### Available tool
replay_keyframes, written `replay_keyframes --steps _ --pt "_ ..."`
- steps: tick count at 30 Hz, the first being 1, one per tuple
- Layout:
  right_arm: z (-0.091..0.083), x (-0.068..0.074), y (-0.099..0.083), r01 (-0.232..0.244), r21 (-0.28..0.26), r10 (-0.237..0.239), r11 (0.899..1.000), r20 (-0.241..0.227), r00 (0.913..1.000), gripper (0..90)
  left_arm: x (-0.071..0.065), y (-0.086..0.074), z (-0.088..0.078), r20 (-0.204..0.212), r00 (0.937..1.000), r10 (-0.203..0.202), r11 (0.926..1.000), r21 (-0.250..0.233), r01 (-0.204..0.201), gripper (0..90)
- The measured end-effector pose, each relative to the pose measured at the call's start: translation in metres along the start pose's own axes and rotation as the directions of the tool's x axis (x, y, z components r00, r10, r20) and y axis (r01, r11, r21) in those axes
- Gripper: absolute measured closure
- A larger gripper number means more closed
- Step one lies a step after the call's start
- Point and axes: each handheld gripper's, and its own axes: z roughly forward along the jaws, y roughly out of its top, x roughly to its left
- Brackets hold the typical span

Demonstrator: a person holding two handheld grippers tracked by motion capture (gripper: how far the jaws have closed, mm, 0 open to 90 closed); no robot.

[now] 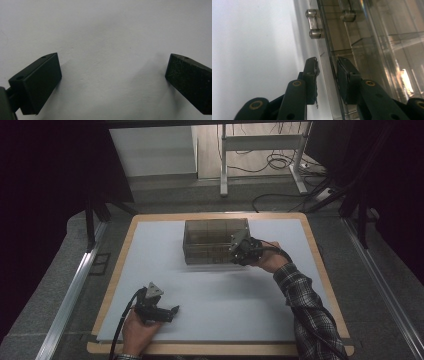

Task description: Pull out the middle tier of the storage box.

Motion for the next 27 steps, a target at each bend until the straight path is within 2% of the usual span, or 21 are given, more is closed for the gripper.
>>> replay_keyframes --steps 3,9,11,13,18,20,22,27 --pt "0.0043 -0.0029 -0.0019 0.000 0.001 0.000 1.000 -0.025 0.9997 71.2 0.0000 0.0000 0.0000 0.000 1.0000 0.000 1.0000 0.000 0.000 0.1" --pt "0.0070 -0.0071 -0.0037 0.003 0.006 -0.002 1.000 -0.038 0.9993 79.0 0.0000 0.0000 0.0000 0.000 1.0000 0.000 1.0000 0.000 0.000 0.1" --pt "0.0070 -0.0078 -0.0033 0.017 0.009 -0.017 1.000 -0.036 0.9992 81.3 0.0000 0.0000 0.0000 0.000 1.0000 0.000 1.0000 0.000 0.000 0.1" --pt "0.0069 -0.0073 -0.0027 0.038 0.015 -0.038 0.999 -0.040 0.9985 82.1 0.0000 0.0000 0.0000 0.000 1.0000 0.000 1.0000 0.000 0.000 0.1" --pt "0.0052 -0.0095 -0.0031 0.050 0.013 -0.049 0.999 -0.069 0.9964 84.5 0.0000 0.0000 0.0000 0.000 1.0000 0.000 1.0000 0.000 0.000 0.1" --pt "0.0055 -0.0103 -0.0042 0.055 -0.001 -0.055 0.998 -0.099 0.9935 85.2 0.0000 0.0000 0.0000 0.000 1.0000 0.000 1.0000 0.000 0.000 0.1" --pt "0.0049 -0.0099 -0.0042 0.064 -0.001 -0.063 0.998 -0.094 0.9936 85.5 0.0000 0.0000 0.0000 0.000 1.0000 0.000 1.0000 0.000 0.000 0.1" --pt "0.0029 -0.0074 -0.0044 0.071 -0.003 -0.071 0.997 -0.113 0.9911 85.9 -0.0001 0.0001 -0.0001 0.001 1.0000 -0.001 1.0000 0.001 0.001 0.1"
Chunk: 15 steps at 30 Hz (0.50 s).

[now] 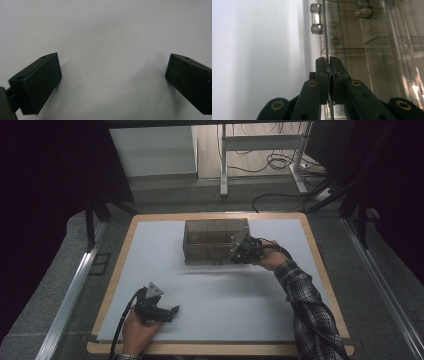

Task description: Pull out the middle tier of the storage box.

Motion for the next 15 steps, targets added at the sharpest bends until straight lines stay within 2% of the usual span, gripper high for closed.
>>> replay_keyframes --steps 15 --pt "-0.009 0.012 0.000 0.047 -0.009 -0.047 0.999 -0.045 0.9979 85.9 0.000 0.000 0.000 0.000 1.0000 0.000 1.0000 0.000 0.000 0.1"
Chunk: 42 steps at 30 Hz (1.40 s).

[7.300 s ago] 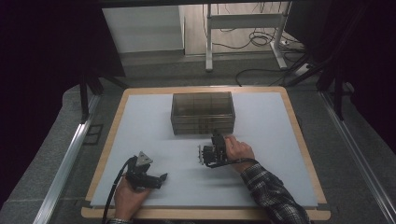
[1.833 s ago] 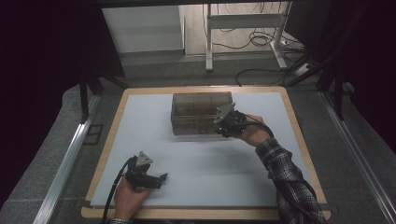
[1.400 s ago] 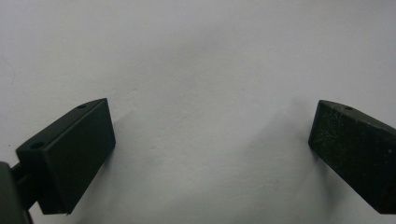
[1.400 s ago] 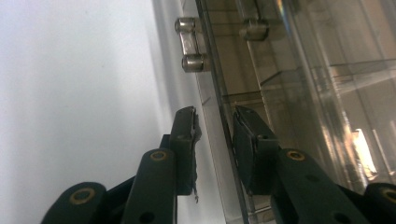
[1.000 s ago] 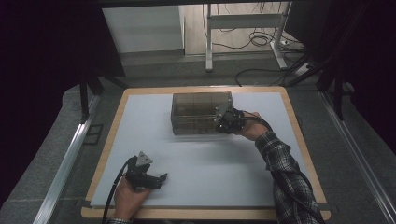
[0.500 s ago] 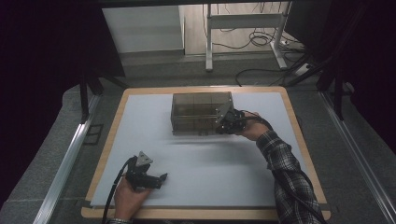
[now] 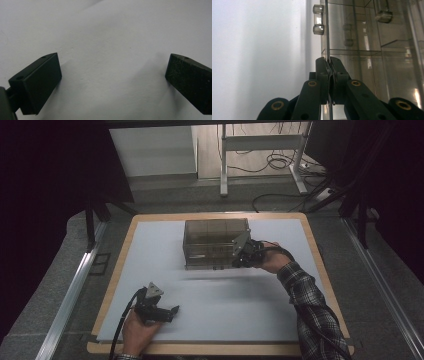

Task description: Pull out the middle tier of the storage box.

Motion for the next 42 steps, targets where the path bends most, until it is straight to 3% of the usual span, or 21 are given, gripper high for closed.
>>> replay_keyframes --steps 17,26,30,42 --pt "0.004 0.020 -0.004 0.019 0.003 -0.018 1.000 -0.022 0.9996 87.1 0.000 0.000 0.000 0.000 1.0000 0.000 1.0000 -0.002 0.000 0.1" --pt "0.005 0.022 -0.006 0.012 -0.009 -0.012 1.000 -0.001 0.9999 86.0 0.000 0.000 0.000 0.000 1.0000 0.000 1.0000 -0.002 0.000 0.1" --pt "0.007 0.023 -0.006 0.009 -0.001 -0.009 1.000 0.006 0.9999 81.7 0.000 0.000 0.000 0.000 1.0000 0.000 1.0000 -0.002 0.000 0.1" --pt "0.002 0.027 -0.001 -0.018 -0.040 0.019 0.999 0.025 0.9995 68.7 0.000 0.000 0.000 0.000 1.0000 0.000 1.0000 -0.002 0.000 0.1"
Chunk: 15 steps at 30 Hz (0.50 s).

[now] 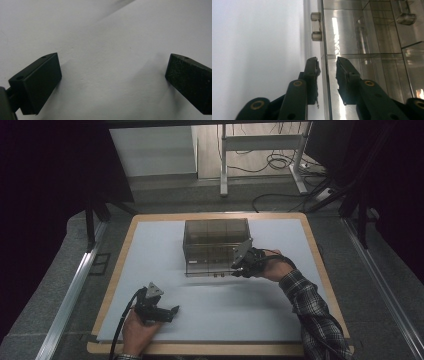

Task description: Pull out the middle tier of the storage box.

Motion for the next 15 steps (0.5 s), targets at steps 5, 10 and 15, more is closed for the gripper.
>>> replay_keyframes --steps 5,10,15 --pt "-0.0027 0.0028 0.0011 -0.018 -0.015 0.018 1.000 0.017 0.9997 63.2 0.0000 0.0000 0.0000 0.000 1.0000 0.000 1.0000 0.000 0.000 0.1" --pt "-0.0044 0.0052 0.0015 -0.044 -0.030 0.044 0.999 0.020 0.9988 58.3 0.0000 0.0000 0.0000 0.000 1.0000 0.000 1.0000 0.000 0.000 0.1" --pt "-0.0059 0.0094 0.0028 -0.055 -0.022 0.056 0.998 0.050 0.9972 54.4 0.0000 0.0000 0.0000 0.000 1.0000 0.000 1.0000 0.000 0.000 0.1"
